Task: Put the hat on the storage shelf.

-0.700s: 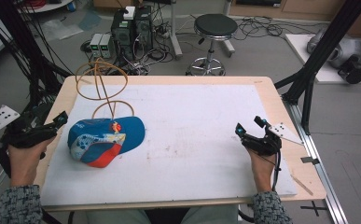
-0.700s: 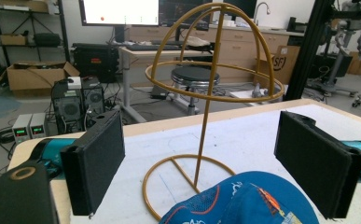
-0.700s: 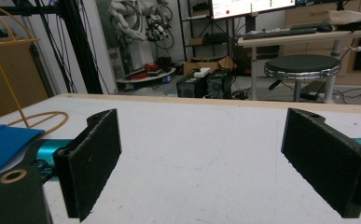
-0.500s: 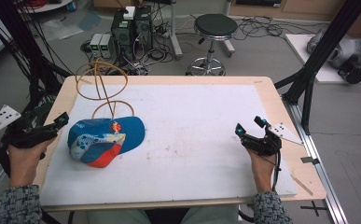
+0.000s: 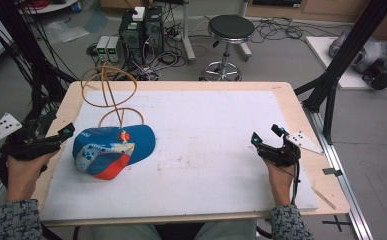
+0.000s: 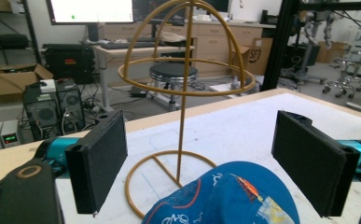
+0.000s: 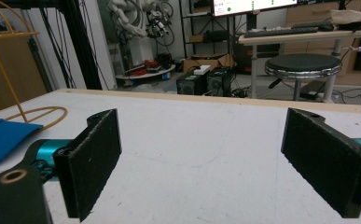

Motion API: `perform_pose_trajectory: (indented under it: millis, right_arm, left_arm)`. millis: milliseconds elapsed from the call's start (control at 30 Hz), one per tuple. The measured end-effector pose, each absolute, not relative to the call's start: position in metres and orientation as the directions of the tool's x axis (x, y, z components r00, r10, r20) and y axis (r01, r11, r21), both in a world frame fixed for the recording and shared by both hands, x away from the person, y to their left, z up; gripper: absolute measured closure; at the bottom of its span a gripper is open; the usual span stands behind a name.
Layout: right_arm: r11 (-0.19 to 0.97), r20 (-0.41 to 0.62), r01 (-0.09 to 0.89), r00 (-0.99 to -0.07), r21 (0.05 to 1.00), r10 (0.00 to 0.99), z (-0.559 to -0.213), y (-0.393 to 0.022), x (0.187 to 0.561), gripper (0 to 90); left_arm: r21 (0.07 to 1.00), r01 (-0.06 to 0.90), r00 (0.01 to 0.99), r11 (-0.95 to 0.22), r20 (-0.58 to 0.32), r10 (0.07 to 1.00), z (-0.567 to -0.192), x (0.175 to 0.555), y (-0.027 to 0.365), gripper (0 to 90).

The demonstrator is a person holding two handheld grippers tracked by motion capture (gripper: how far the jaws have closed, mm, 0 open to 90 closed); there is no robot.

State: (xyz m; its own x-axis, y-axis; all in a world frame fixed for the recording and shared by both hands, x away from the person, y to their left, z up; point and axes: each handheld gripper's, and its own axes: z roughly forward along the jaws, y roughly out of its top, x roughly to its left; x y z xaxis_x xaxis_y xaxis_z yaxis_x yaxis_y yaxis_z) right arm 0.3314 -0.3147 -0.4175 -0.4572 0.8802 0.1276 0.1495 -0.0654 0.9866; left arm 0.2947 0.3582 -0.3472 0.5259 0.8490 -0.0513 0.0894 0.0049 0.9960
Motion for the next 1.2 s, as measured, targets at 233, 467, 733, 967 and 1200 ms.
perform_pose_trajectory:
  millis: [233,467,733,967,1200]
  right_arm:
    - [-0.063,0.127,0.152,-0.455,0.986,0.881,-0.418,-0.315,0.331,11.2]
    - [-0.054,0.12,0.155,-0.456,0.986,0.882,-0.418,-0.315,0.332,11.2]
    - [-0.047,0.112,0.152,-0.455,0.987,0.884,-0.418,-0.315,0.333,11.2]
    - [-0.043,0.111,0.156,-0.457,0.987,0.883,-0.419,-0.314,0.333,11.2]
    - [-0.039,0.107,0.158,-0.455,0.987,0.884,-0.419,-0.313,0.333,11.3]
  left_arm:
    - [0.995,0.092,0.616,-0.042,-0.024,0.788,-0.351,0.295,0.356,22.8]
    - [0.988,0.105,0.664,-0.112,0.014,0.748,-0.361,0.299,0.352,25.2]
    - [0.966,0.155,0.683,-0.208,0.048,0.729,-0.375,0.305,0.348,34.3]
    - [0.946,0.192,0.697,-0.26,0.055,0.715,-0.382,0.308,0.346,39.0]
    - [0.931,0.215,0.719,-0.296,0.054,0.693,-0.386,0.309,0.344,46.8]
